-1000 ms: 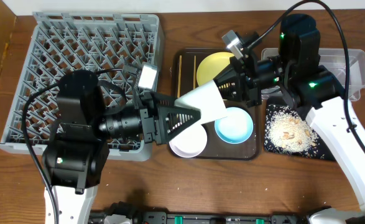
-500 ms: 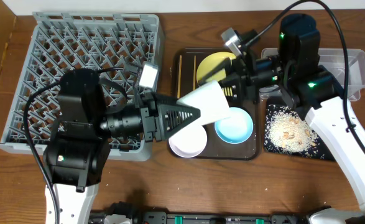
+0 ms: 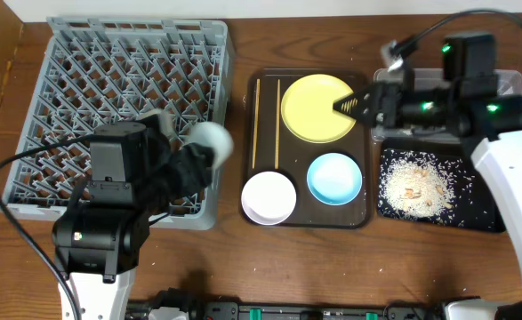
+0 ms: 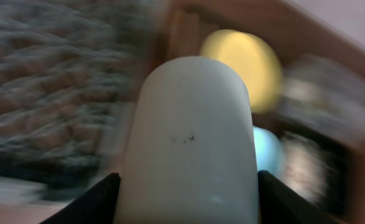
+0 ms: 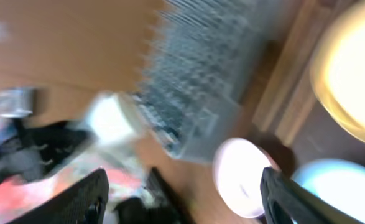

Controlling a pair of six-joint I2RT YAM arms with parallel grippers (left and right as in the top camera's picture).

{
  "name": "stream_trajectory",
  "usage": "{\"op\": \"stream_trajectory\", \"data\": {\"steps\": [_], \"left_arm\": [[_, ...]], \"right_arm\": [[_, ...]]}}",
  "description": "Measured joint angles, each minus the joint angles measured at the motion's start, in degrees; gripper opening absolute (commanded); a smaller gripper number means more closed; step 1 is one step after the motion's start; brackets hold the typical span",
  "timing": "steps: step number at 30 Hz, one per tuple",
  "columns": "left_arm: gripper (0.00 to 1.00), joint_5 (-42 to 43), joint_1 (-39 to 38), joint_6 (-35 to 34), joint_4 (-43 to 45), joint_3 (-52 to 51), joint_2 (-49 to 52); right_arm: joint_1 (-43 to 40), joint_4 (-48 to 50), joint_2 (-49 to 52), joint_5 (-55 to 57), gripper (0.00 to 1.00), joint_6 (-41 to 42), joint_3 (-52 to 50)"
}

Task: Sort waste into correct bins and load items into the dishwasher
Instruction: 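Place the white cup into the dish rack with the left gripper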

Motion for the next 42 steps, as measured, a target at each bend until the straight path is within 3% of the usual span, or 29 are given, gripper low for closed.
{"op": "stream_trajectory", "data": {"steps": [6,15,21,29,42], "left_arm": [[0.54,-22.7,0.4,-3.5,-6.3,0.0,1.8],[0.55,-31.6,9.3,-6.5,-8.3,0.1,14.6],[0.55,-31.2,21.4,-8.0,-6.8,0.1,17.6],[0.55,-23.3,36.8,-8.2,0.8,0.1,20.0],[0.86,-11.0,43.8,-6.8,6.1,0.2,29.1]], "right_arm": [[11.3,-11.5,0.3,25.8,0.8,-1.8,-0.1],[27.3,-12.8,0.7,45.1,0.85,-3.5,-0.1],[28.3,-13.2,0.7,48.5,0.86,-3.5,-0.1],[28.3,-13.3,0.8,49.5,0.86,-3.5,-0.2],[28.4,-14.4,0.8,49.7,0.86,-3.5,-0.2]]}}
